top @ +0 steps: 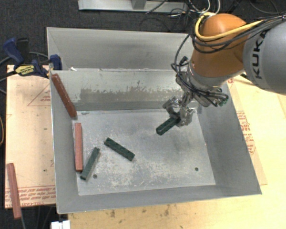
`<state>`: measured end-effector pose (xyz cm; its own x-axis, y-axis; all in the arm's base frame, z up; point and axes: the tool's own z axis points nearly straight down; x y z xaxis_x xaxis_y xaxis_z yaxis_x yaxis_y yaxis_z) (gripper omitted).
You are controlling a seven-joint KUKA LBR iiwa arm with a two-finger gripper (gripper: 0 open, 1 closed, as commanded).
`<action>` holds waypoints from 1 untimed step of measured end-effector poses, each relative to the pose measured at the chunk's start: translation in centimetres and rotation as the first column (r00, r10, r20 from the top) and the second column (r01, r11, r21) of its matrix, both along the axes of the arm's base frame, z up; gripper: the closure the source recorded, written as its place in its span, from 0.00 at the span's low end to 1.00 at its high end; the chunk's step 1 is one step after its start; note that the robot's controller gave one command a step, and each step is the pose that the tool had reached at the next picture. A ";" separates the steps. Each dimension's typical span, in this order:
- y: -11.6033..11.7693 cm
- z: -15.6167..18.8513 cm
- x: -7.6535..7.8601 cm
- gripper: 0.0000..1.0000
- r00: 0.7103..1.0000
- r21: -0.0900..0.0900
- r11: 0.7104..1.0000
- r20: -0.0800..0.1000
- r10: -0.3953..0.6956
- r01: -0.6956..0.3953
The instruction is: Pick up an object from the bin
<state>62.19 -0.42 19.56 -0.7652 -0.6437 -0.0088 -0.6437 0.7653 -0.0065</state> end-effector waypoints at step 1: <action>-3.5 9.2 2.3 1.00 0.935 -0.003 0.935 -0.003 0.355 -0.355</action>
Offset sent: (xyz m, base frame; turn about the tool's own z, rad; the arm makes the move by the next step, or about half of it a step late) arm 0.0211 -0.0348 0.0903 -0.3679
